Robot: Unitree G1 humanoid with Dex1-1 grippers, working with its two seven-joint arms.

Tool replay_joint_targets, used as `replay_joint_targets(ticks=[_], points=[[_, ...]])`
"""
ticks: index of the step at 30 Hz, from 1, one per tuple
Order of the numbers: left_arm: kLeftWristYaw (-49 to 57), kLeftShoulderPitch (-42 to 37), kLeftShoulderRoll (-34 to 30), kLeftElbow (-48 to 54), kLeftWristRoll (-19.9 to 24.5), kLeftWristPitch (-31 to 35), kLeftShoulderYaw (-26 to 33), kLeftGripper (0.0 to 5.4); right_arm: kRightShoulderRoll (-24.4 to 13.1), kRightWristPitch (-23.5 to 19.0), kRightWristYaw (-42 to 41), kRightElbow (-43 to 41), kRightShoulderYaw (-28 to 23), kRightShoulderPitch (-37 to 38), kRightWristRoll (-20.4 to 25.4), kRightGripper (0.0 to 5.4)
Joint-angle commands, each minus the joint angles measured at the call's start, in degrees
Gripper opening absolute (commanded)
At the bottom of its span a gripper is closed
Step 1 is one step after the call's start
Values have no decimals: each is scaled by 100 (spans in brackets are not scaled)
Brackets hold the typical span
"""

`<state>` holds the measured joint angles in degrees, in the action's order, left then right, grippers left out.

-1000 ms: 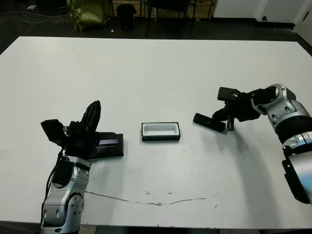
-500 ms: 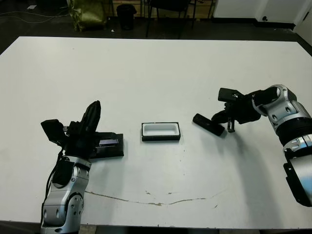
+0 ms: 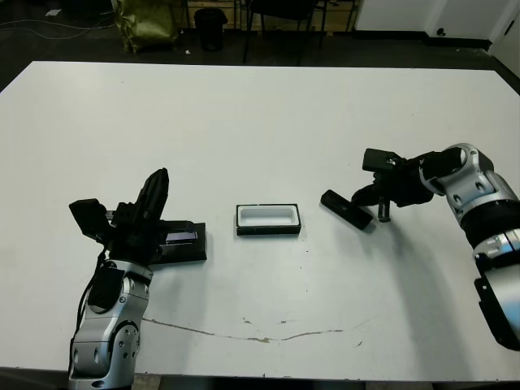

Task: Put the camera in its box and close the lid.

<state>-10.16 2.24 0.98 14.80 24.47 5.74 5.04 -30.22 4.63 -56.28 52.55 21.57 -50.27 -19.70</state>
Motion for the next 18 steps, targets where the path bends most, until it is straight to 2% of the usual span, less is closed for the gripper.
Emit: replay_joint_targets(ticks=[1,4,8,12,15,18], points=[[66,72,4,-11,-20,112,5,1,-148,202,582,304,-53,166,-147,0],[36,68,3,-47,-36,58,15,1,-183,154,987,670,-233,-85,-100,0],[15,76,0,-52,-49,36,10,1,-316,358,1319,963,-333,-389,-158,0],[31,78,-2,-36,-72,57,-4,1,-435,397,1383,1128,-671,-584,104,0],[48,78,17,-53,-73,48,2,1,-511,321,1215,994,-1230,-572,692,0],[80,98,32,-34,-89,50,3,1,-505,264,903,357,-2012,-239,1654,0]])
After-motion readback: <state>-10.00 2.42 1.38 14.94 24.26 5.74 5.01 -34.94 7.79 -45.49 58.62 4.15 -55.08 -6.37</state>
